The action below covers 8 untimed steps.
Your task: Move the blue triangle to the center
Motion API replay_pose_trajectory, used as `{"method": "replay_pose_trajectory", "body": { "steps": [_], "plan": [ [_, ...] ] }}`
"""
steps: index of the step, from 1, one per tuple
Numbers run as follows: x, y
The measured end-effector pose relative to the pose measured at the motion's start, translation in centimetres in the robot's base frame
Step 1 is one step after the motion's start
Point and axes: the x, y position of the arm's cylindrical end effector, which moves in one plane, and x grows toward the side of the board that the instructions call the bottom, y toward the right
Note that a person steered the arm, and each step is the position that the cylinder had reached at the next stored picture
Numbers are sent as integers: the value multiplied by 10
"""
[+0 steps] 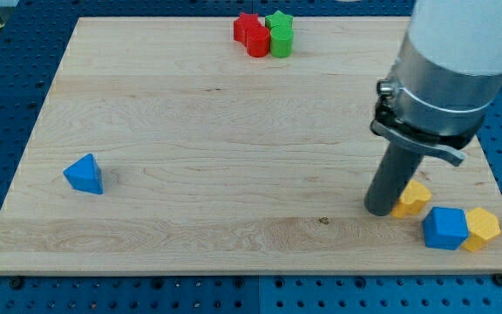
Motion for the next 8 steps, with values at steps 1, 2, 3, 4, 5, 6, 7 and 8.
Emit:
{"method": "replay_pose_trajectory", "body": {
  "steps": [1, 2, 3, 4, 5, 6, 7, 8],
  "plan": [
    [0, 22],
    [0, 25],
    [0, 25],
    [0, 25],
    [0, -14],
    [2, -98],
    [5, -196],
    [5, -301]
  ]
}}
